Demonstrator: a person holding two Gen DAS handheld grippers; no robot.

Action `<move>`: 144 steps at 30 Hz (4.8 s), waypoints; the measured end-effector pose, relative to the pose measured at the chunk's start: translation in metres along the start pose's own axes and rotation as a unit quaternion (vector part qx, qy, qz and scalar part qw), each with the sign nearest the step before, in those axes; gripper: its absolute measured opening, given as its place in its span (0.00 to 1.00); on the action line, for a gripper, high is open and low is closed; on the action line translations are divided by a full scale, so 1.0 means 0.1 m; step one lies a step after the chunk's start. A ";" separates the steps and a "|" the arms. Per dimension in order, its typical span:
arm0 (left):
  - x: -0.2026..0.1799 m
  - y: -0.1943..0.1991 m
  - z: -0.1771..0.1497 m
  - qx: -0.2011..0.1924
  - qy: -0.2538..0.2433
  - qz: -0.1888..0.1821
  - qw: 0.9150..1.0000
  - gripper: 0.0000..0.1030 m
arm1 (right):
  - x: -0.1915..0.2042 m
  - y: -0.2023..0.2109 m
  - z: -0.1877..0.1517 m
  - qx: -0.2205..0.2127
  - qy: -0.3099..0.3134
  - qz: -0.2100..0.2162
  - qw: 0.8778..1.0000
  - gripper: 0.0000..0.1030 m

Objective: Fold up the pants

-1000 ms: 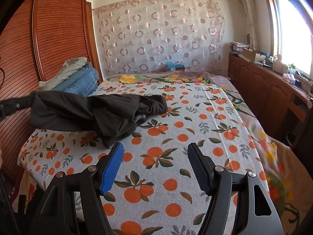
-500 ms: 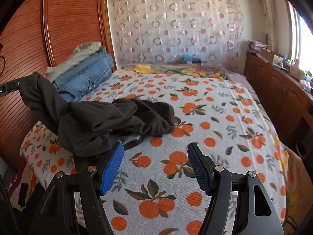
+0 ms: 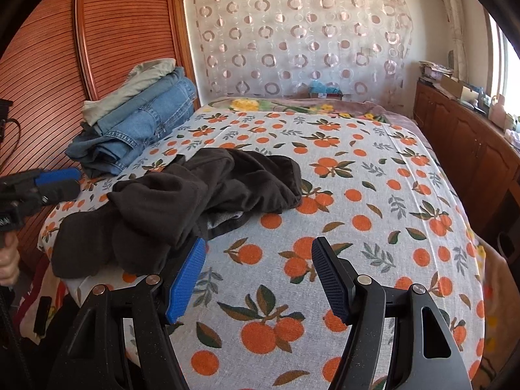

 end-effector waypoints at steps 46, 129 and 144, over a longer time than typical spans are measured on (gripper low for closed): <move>0.81 0.08 -0.31 0.003 0.069 0.079 0.994 0.69 | -0.21 -0.37 1.25 -0.054 0.028 0.073 0.996 0.07; -0.31 -0.68 0.22 0.028 -0.020 -0.025 0.999 0.69 | -1.45 -0.37 0.95 -0.044 0.025 -0.130 0.990 0.05; -0.91 -1.01 0.69 0.019 -0.080 -0.093 0.992 0.69 | -2.04 0.18 0.67 -0.100 -0.076 -0.175 0.977 0.05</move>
Point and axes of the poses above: each gripper's, at about its wrist camera, not at the fingertips, and y roughly against the way its jaws point, x to its left, z to its top, the point moved 3 cm from there along -y, roughly the way its jaws point, and after that the axes turned 9 degrees about -y, right-handed, at the moved point
